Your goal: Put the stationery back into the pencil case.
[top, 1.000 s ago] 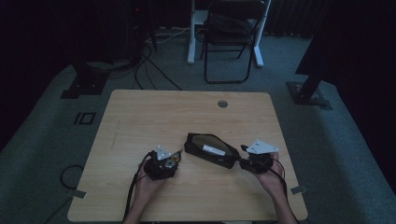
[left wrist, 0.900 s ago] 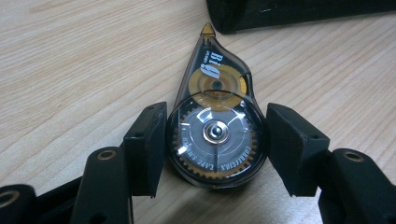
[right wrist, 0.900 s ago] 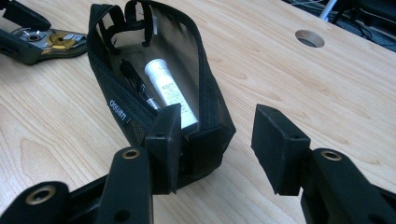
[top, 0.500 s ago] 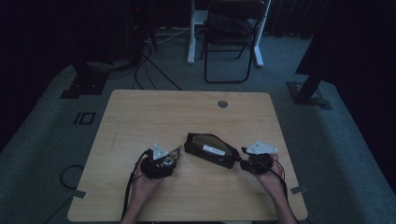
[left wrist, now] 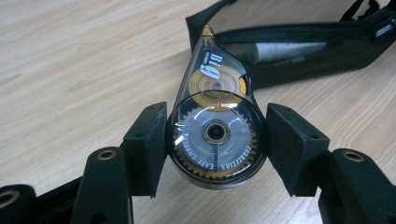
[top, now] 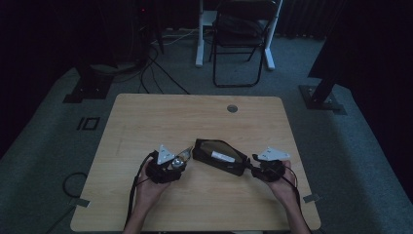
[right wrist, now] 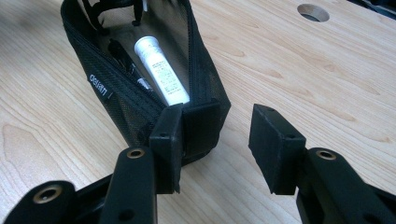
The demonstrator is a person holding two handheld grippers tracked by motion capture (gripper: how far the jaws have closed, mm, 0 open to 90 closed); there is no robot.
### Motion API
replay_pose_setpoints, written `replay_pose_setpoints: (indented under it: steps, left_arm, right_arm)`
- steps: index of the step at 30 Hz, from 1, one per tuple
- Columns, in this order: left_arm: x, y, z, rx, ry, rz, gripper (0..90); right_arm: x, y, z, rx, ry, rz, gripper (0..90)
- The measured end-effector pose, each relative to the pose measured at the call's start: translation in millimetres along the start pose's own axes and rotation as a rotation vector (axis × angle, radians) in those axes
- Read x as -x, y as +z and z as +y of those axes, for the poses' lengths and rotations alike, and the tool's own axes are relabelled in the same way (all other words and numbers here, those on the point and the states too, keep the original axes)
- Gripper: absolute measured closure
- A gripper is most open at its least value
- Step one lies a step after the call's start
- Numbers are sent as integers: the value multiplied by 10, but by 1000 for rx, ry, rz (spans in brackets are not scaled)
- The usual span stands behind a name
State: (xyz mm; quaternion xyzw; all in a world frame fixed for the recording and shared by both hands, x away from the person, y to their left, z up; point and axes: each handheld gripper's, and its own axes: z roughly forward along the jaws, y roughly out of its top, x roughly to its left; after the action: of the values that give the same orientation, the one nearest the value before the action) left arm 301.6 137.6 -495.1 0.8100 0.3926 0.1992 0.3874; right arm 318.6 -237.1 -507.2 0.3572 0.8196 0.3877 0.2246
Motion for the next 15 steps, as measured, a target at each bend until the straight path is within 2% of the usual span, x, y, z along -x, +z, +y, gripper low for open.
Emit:
replay_pose_setpoints:
  steps: [8, 15]
  left_arm:
    - [27, -3, 100, 14, 24, -15, 415]
    - [54, 20, 183, 27, 43, -37, 416]
  right_arm:
    - [33, -8, -14, -2, 5, -7, 555]
    - [53, -14, -25, -5, 6, -3, 604]
